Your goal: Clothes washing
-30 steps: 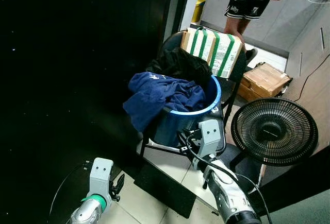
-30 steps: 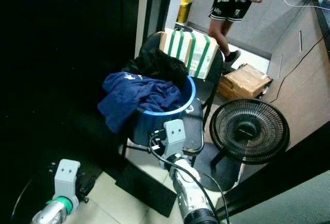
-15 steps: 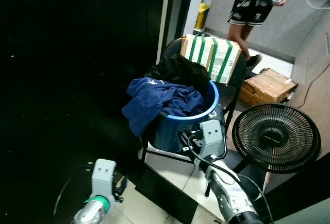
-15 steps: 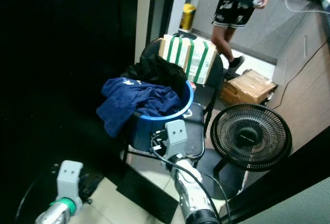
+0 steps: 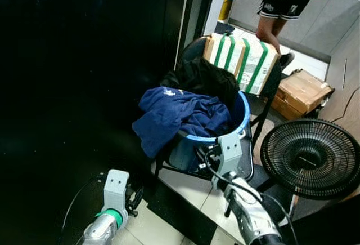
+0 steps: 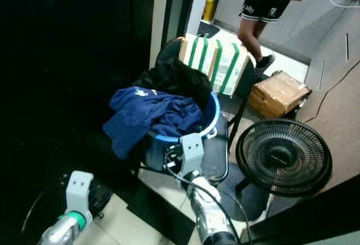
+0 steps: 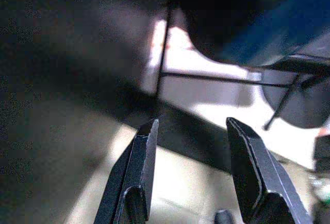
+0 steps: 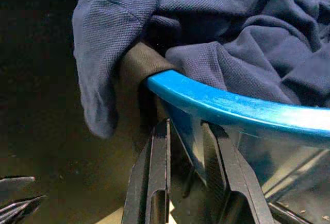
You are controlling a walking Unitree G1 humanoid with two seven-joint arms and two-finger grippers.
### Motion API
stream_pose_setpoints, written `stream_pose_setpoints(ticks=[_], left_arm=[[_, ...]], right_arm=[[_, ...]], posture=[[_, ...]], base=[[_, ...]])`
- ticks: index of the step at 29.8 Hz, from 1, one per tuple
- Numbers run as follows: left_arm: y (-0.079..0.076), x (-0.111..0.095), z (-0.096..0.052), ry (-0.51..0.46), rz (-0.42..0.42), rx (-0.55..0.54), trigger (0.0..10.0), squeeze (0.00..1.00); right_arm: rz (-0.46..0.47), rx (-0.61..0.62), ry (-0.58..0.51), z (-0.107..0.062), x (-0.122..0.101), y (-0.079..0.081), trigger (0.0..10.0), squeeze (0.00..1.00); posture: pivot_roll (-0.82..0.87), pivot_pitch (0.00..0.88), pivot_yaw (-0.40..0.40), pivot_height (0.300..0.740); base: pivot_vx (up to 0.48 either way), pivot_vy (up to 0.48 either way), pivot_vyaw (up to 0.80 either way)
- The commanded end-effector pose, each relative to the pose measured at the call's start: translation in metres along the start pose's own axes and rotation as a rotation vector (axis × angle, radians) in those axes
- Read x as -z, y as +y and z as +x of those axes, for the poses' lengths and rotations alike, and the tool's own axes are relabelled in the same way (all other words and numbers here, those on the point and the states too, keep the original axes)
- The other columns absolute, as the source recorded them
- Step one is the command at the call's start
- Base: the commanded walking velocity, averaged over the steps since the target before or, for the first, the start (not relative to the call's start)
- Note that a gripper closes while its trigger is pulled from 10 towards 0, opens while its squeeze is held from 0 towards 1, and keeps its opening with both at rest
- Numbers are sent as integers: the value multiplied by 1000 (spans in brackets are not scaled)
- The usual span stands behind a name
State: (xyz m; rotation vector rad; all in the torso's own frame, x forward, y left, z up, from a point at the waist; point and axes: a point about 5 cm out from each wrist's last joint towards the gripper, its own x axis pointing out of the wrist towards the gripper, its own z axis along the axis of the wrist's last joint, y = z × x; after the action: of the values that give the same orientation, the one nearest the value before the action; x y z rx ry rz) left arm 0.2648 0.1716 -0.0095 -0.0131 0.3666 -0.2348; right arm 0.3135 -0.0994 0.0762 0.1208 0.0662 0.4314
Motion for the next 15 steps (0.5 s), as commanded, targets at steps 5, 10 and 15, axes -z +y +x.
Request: stream_pose_setpoints(ticks=[5,10,15], left_arm=[[-4,9,-3,32,-13,12,10000,0],[-5,10,-3,34,-15,12,10000,0],[-3,10,-4,35,-15,6,10000,0]], right_arm=[[-11,32,-11,-3,-3,-8,10000,0],[-13,31,-7,-3,-3,-8,10000,0],[-14,27,-3,-2,-2,-7,10000,0]], posture=[[57,63,-55,740],[57,64,-57,740],[57,64,-57,740]], base=[[283,0,0],[280,0,0],[278,0,0]])
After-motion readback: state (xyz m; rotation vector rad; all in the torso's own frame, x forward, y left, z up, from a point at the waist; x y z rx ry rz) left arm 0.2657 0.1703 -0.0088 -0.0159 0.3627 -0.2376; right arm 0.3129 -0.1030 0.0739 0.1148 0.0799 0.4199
